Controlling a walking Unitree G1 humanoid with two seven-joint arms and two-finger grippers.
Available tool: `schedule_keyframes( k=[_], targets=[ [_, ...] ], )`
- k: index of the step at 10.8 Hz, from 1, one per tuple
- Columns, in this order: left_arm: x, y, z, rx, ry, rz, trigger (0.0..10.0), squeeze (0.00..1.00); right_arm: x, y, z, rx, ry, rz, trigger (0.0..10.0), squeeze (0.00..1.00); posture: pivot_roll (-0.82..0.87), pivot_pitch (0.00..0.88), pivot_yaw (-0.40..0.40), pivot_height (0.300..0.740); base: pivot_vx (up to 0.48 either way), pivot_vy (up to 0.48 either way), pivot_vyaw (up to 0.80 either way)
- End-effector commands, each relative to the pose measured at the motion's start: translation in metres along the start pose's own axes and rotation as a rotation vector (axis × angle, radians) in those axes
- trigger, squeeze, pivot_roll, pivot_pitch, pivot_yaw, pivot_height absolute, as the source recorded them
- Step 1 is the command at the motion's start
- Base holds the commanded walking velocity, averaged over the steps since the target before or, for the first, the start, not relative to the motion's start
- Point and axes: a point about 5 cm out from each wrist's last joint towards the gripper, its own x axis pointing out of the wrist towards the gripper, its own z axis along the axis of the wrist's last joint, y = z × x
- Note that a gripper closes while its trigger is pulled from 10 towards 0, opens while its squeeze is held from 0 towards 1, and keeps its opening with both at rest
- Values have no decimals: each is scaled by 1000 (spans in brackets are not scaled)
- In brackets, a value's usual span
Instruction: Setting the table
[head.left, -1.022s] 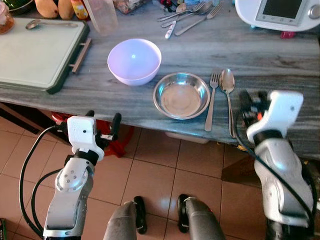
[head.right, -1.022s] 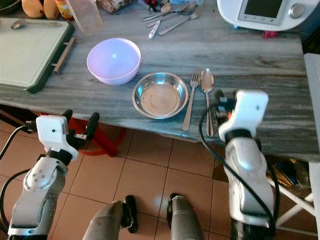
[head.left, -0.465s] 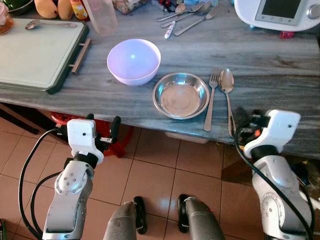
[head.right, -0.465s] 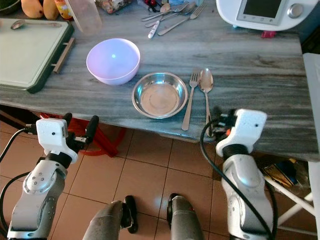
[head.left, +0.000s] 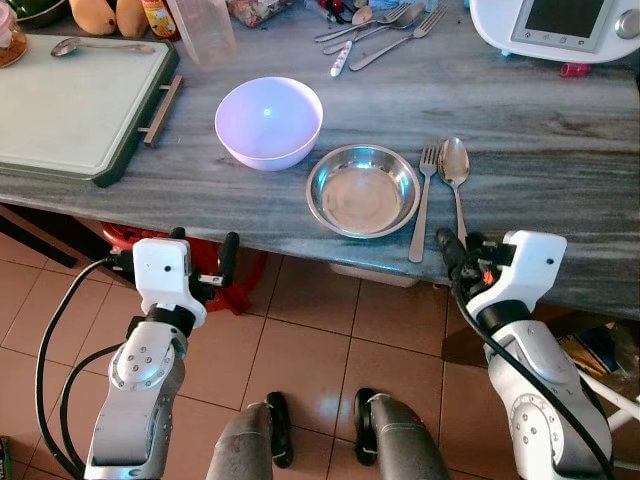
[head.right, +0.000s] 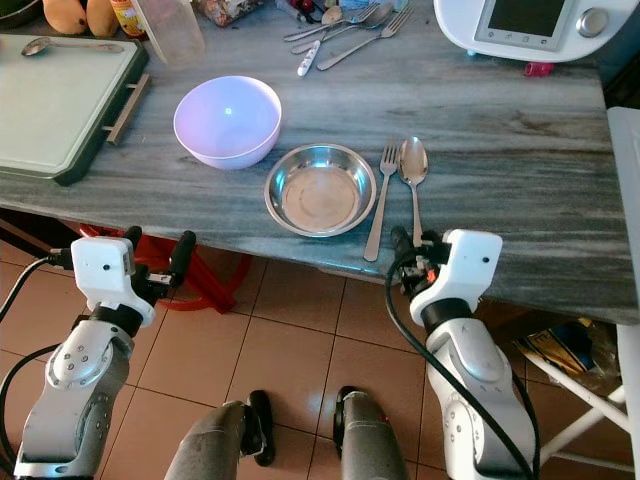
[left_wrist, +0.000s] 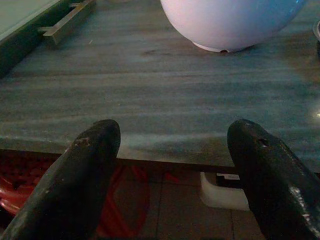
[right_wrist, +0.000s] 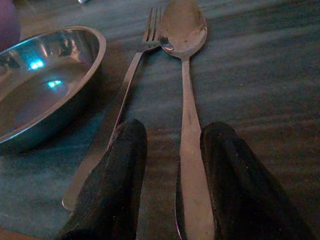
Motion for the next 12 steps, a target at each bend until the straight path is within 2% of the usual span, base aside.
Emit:
schedule_keyframes(
  k=[1, 8, 10, 12],
  targets=[
    [-4, 4, 1, 18, 1, 15, 10000, 0, -4, 2, -1, 11, 13, 15, 10000, 0, -43, 266, 51, 740, 0, 0, 0],
    [-4, 4, 0, 21, 1, 11, 10000, 0, 4, 11, 5, 43, -12, 60, 10000, 0, -41, 263, 54, 740, 0, 0, 0],
    [-3, 4, 0, 21, 0, 11, 10000, 0, 4, 11, 6, 38, -17, 60, 10000, 0, -40, 262, 54, 740, 0, 0, 0],
    [-1, 4, 1, 20, -3, 14, 10000, 0, 6, 15, 16, -9, -64, 81, 10000, 0, -44, 251, 54, 740, 0, 0, 0]
  ],
)
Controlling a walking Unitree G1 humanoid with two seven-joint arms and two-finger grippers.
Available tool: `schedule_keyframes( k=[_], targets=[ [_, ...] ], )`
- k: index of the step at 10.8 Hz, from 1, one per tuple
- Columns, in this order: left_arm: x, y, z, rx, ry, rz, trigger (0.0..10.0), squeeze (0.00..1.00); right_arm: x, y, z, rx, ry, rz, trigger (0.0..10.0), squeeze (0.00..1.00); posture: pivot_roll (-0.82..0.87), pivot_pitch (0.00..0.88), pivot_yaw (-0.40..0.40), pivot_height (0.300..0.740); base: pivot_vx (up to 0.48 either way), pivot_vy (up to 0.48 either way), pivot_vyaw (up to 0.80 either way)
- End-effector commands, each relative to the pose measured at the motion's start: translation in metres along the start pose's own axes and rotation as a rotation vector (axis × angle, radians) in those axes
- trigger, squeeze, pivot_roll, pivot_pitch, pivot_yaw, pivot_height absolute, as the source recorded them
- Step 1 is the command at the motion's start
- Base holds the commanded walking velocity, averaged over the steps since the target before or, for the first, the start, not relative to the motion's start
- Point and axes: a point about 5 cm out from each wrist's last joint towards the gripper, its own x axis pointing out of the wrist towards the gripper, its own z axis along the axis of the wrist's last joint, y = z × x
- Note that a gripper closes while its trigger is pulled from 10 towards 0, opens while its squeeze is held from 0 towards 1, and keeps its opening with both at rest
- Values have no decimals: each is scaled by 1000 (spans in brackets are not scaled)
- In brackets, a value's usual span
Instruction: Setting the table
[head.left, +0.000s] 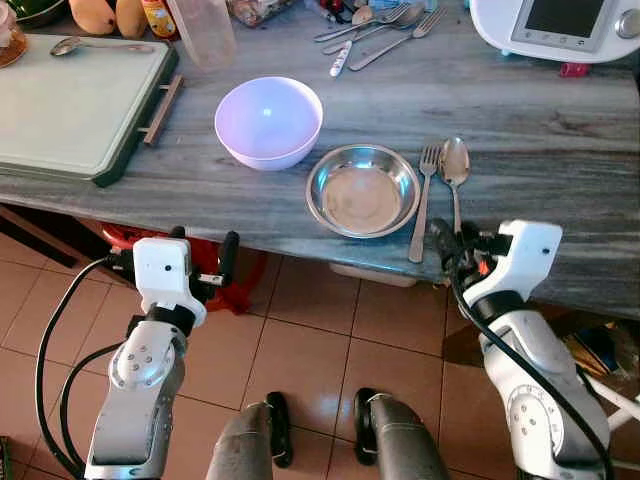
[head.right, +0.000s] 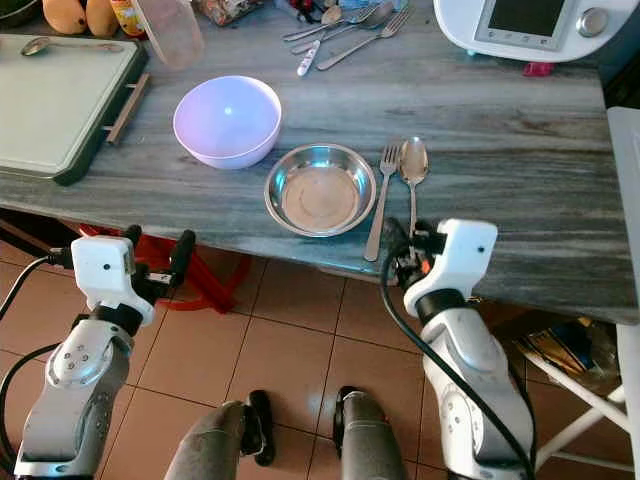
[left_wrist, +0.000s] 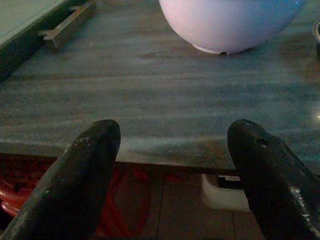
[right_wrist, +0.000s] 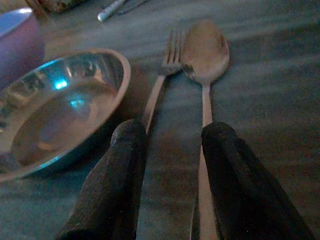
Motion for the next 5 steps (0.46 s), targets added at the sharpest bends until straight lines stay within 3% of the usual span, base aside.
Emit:
schedule_keyframes(
  k=[1, 3, 5],
  targets=[
    [-1, 5, 0, 8, -1, 22, 10000, 0, 2, 11, 17, -55, -82, 50, 10000, 0, -46, 243, 56, 740, 0, 0, 0],
    [1, 7, -1, 15, 3, 77, 10000, 0, 7, 15, 27, -148, -140, 65, 10000, 0, -43, 216, 51, 740, 0, 0, 0],
    [2, 7, -4, 18, 6, 88, 10000, 0, 8, 9, 22, -179, -134, 18, 10000, 0, -40, 195, 44, 740, 0, 0, 0]
  ],
)
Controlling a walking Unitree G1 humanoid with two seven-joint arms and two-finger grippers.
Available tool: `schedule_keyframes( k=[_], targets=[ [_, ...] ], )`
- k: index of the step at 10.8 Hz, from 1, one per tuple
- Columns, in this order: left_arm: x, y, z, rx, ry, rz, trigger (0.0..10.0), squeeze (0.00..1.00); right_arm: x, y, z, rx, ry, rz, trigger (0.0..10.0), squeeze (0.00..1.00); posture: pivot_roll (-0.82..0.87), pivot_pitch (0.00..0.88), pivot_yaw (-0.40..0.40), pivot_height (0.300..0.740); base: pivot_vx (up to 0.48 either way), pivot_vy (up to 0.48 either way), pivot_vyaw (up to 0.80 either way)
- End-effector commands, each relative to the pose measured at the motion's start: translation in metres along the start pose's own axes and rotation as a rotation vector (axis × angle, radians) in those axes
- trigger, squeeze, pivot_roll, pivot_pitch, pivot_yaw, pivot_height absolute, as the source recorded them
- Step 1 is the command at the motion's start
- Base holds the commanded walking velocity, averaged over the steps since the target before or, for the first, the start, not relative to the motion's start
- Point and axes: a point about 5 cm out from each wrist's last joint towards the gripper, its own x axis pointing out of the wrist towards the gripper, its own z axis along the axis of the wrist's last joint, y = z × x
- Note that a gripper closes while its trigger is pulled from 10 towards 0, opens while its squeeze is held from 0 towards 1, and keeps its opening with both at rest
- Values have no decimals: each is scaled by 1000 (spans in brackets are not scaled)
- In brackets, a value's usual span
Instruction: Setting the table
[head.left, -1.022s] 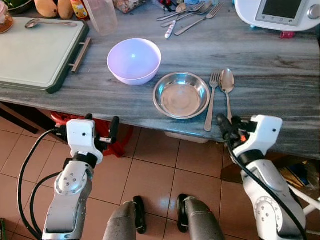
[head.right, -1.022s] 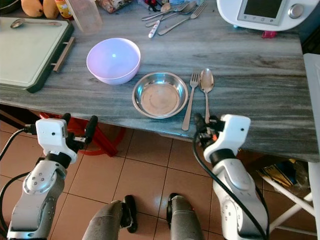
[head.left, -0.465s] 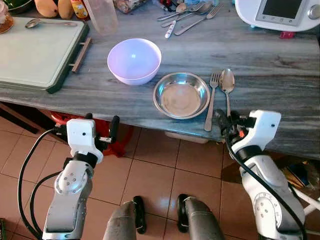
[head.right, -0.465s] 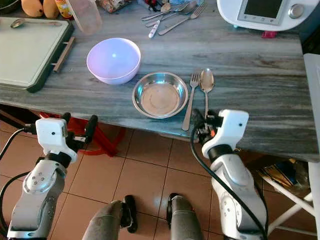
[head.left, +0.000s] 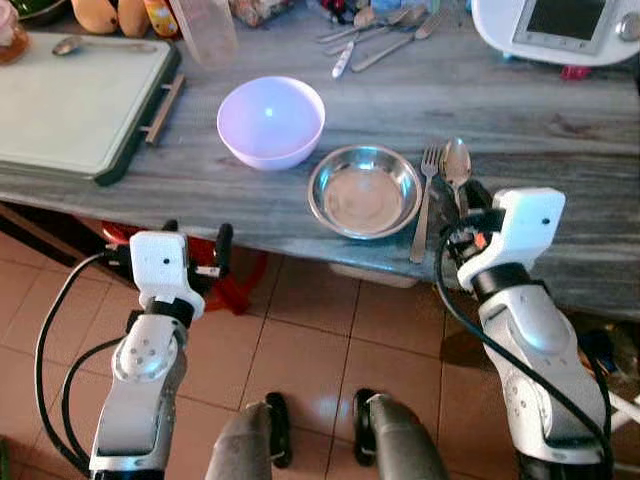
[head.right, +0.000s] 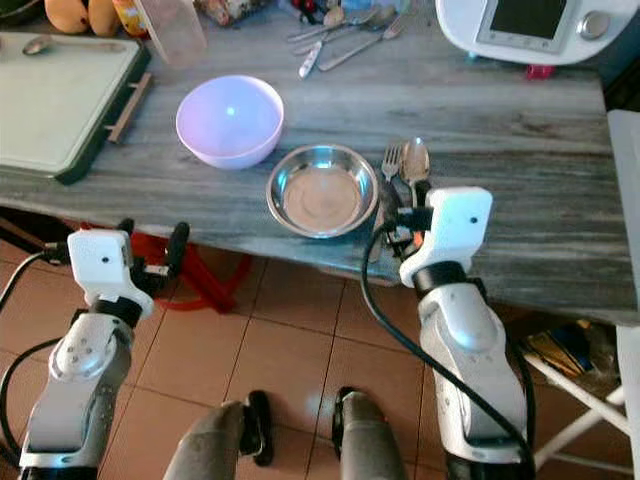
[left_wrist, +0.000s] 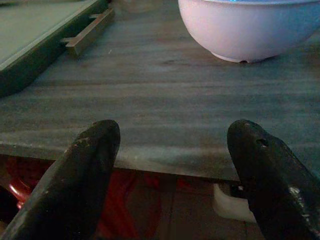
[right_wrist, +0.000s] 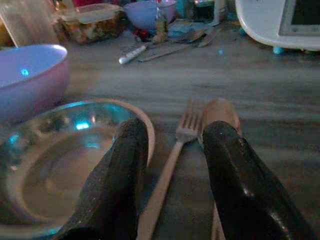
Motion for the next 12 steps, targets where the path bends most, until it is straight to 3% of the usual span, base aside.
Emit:
schedule_keyframes(
  k=[1, 2, 7, 8, 9, 12],
  targets=[
    [-2, 6, -5, 4, 15, 36, 10000, 0, -3, -4, -4, -17, 11, -28, 10000, 0, -45, 181, 42, 740, 0, 0, 0],
    [3, 6, -4, 0, 9, 64, 10000, 0, 0, -10, -4, -54, -13, -62, 10000, 1000, -49, 162, 45, 740, 0, 0, 0],
    [16, 3, 0, -13, -23, 82, 10000, 0, 14, -13, -3, -93, -57, -104, 10000, 1000, -51, 121, 36, 740, -100, 0, 0],
    [17, 2, 1, -15, -31, 85, 10000, 0, 16, -13, -5, -96, -54, -104, 10000, 102, -47, 118, 31, 740, -277, 0, 0],
    [19, 1, 1, -17, -39, 92, 10000, 0, 19, -13, -8, -98, -57, -104, 10000, 0, -50, 116, 29, 740, -285, 0, 0],
    [22, -2, 0, -21, -44, 90, 10000, 0, 23, -19, -10, -113, -64, -126, 10000, 0, -59, 109, 28, 740, -286, 0, 0]
  ],
)
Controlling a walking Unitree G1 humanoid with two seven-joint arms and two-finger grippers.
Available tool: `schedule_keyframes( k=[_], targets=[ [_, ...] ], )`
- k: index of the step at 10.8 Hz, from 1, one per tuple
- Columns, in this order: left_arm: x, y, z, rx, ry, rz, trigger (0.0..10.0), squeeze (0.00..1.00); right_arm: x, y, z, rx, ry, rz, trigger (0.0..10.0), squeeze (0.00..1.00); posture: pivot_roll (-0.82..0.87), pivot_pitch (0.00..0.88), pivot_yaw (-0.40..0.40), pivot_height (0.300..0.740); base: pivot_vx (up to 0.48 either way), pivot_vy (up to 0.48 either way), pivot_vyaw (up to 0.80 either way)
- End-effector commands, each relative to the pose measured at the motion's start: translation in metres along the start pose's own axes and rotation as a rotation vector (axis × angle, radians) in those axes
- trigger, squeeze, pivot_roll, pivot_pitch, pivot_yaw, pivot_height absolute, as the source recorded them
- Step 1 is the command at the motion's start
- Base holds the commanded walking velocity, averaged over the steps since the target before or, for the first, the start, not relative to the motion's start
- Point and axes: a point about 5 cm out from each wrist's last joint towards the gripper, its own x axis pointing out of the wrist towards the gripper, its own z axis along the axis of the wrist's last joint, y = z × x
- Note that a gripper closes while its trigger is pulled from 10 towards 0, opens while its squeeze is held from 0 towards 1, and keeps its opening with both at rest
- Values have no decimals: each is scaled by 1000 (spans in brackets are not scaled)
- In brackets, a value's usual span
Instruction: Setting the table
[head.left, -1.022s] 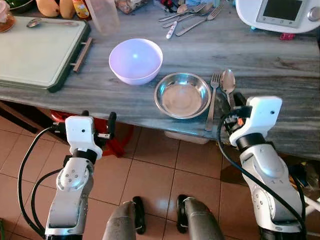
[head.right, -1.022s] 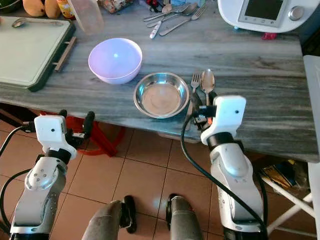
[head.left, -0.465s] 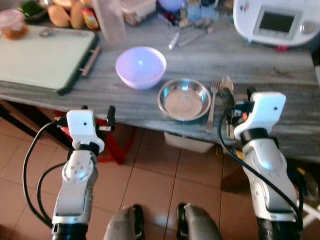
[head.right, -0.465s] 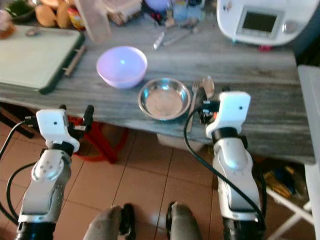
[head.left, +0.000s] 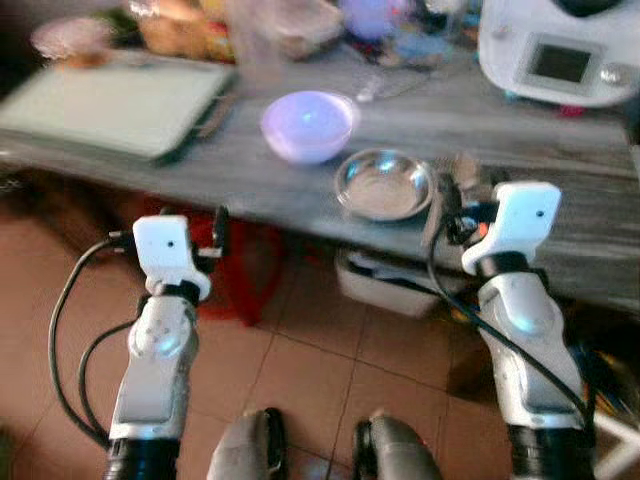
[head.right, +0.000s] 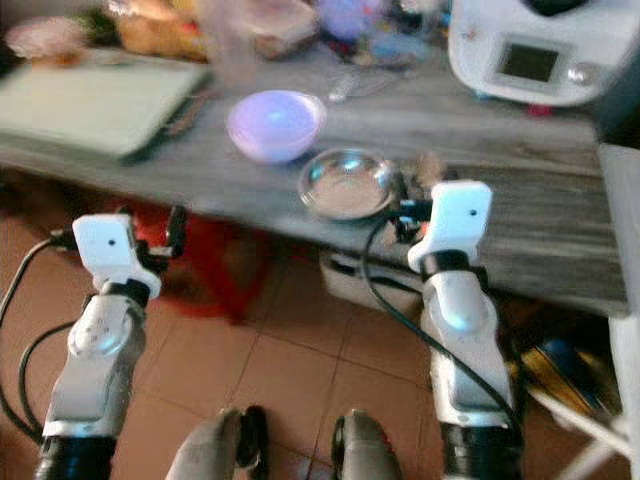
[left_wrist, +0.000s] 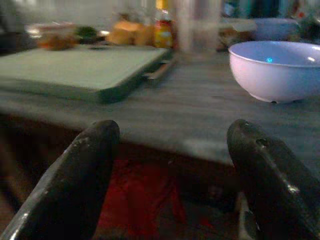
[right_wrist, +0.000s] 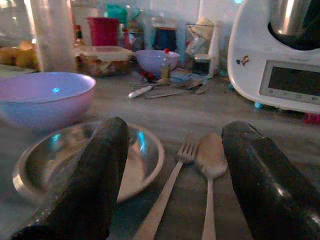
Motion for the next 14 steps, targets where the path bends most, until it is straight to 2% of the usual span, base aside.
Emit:
schedule_keyframes(
  k=[1, 5, 7, 12, 14],
  targets=[
    [3, 0, 1, 15, -5, -2, 10000, 0, 2, -2, 3, -4, -18, -12, 10000, 0, -60, 111, 27, 740, -289, 0, 0],
    [-3, 1, -2, 18, -1, -1, 10000, 0, 1, -1, -2, -7, -6, -12, 10000, 0, -55, 123, 23, 740, -287, 0, 0],
    [-8, 0, -13, 24, 46, -16, 10000, 0, -1, -2, -8, -6, 15, -25, 10000, 0, -60, 128, 32, 740, -277, 0, 0],
    [-22, -12, -8, -22, 37, -137, 10000, 0, -7, 12, -15, 41, 48, -1, 10000, 0, -46, 191, 35, 740, 0, 0, -745],
    [-23, -13, -6, -29, 38, -152, 10000, 0, -8, 13, -14, 48, 47, 0, 10000, 0, -48, 200, 37, 740, 0, -446, -800]
  ],
)
